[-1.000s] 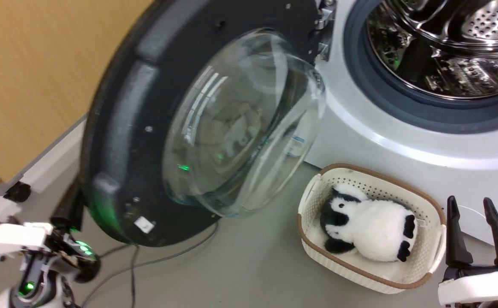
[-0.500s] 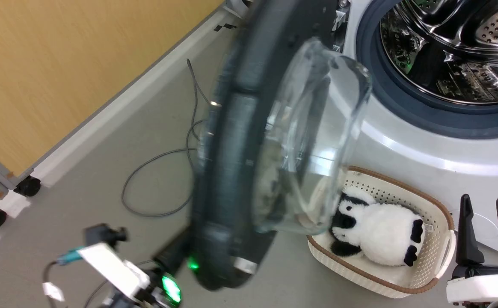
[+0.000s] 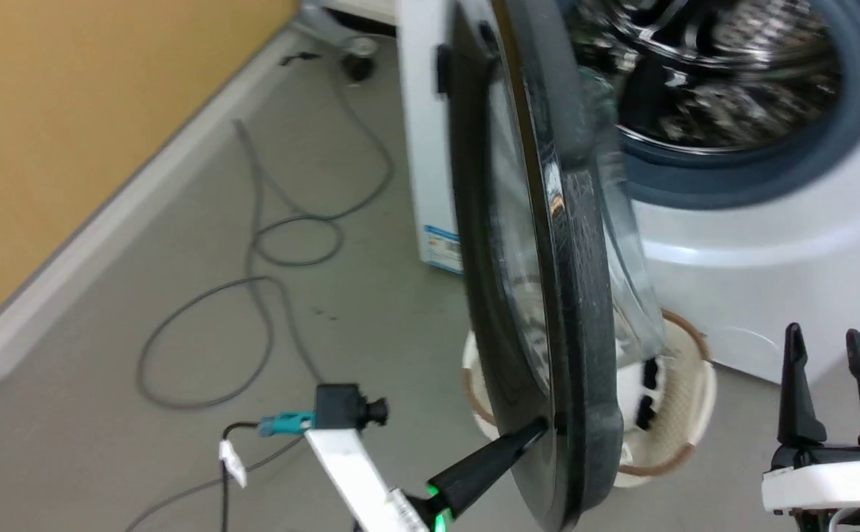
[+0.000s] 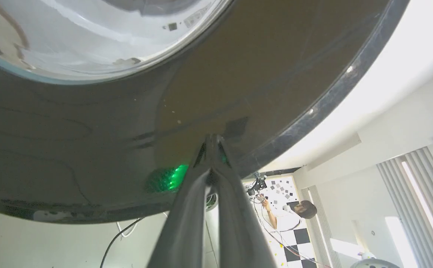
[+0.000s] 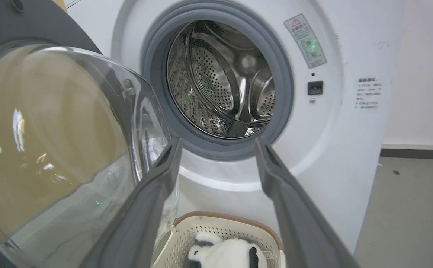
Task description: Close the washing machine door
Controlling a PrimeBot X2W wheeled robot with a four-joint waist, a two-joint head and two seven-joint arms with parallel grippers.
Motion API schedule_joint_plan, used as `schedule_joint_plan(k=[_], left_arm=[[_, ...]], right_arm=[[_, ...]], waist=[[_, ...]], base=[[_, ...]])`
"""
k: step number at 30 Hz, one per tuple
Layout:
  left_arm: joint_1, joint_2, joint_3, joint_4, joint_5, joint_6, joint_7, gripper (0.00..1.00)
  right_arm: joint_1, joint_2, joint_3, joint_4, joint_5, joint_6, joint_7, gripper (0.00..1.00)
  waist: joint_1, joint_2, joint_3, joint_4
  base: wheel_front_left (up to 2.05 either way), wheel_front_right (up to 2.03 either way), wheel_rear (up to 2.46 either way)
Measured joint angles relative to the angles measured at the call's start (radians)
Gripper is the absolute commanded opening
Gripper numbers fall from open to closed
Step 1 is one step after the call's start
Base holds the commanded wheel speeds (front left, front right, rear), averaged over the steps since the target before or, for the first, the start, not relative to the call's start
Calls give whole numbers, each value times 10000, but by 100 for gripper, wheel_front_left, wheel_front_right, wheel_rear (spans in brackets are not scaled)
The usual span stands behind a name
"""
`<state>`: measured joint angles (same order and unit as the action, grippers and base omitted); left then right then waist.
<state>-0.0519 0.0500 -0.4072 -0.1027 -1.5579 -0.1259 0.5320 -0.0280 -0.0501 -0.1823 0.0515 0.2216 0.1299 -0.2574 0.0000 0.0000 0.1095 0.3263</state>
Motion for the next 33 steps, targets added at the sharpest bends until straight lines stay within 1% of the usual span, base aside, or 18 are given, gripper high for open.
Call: schedule_joint_plan(k=[6,9,12,13,15,17,19,22,23,24,26,27,30,31,33], left_arm=[[-821,15,-1007,491,-102,0,-1126,0],[-1074,2,-1484,813,-339,0,-1488,0],[-1202,-13,-1697,1039,-224,0,-1881,0],[-1216,-13,-1699,1085,-29,0,-2065,0],[-1241,8,-1599,1137,420,0,-2640,0],[-1309,188,-1463,1150,1221,0,-3616,0],[-1425,569,-1402,1172,2082,0,-4661,0],[-1715,1225,-1275,1419,3616,0,-6690,0],[-1815,1358,-1166,1549,4107,-2,-7327,0],[-1920,1536,-1087,1636,4447,0,-7599,0],[-1980,1632,-602,1814,5333,8,-7839,0],[-1998,1685,-299,1877,6071,192,-7877,0],[-1992,1616,1287,1521,8673,1384,-7891,0],[-1975,1593,1687,1317,9620,1818,-7894,0],[-1851,1601,2151,989,11160,2464,-7894,0]], right_arm=[[-61,2,-109,19,2,0,0,100],[-62,0,-190,36,2,0,0,100],[-64,0,-174,67,36,0,0,100],[-63,0,-159,71,73,0,0,100],[-62,0,-150,77,82,0,0,100],[-58,0,-146,79,88,0,0,100],[-58,0,-159,59,92,0,-2,100],[-56,0,-232,-31,136,0,0,100],[-55,0,-255,-94,150,0,-2,100],[-55,0,-284,-178,150,0,0,100],[-55,2,-374,-334,148,0,0,100],[-55,0,-435,-426,148,0,-2,100],[-60,0,-512,-685,121,0,0,100],[-61,2,-514,-759,86,0,-2,100],[-68,2,-518,-940,27,0,-2,100]], waist=[[0,0,79,-1101],[0,0,114,-1603],[0,0,131,-2019],[0,0,128,-2127],[0,0,103,-2297],[0,0,33,-2386],[0,0,-58,-2431],[0,0,-187,-2446],[0,0,-226,-2441],[0,0,-267,-2434],[0,0,-346,-2392],[0,0,-385,-2359],[0,0,-486,-2262],[0,0,-519,-2240],[-1,0,-580,-2203]], base=[[0,0,0],[0,0,0],[0,0,0],[0,0,0],[0,0,0],[0,0,0],[0,0,0],[0,0,0],[0,0,0],[0,0,0],[0,0,0],[0,0,0],[0,0,0],[0,0,0],[0,0,0]])
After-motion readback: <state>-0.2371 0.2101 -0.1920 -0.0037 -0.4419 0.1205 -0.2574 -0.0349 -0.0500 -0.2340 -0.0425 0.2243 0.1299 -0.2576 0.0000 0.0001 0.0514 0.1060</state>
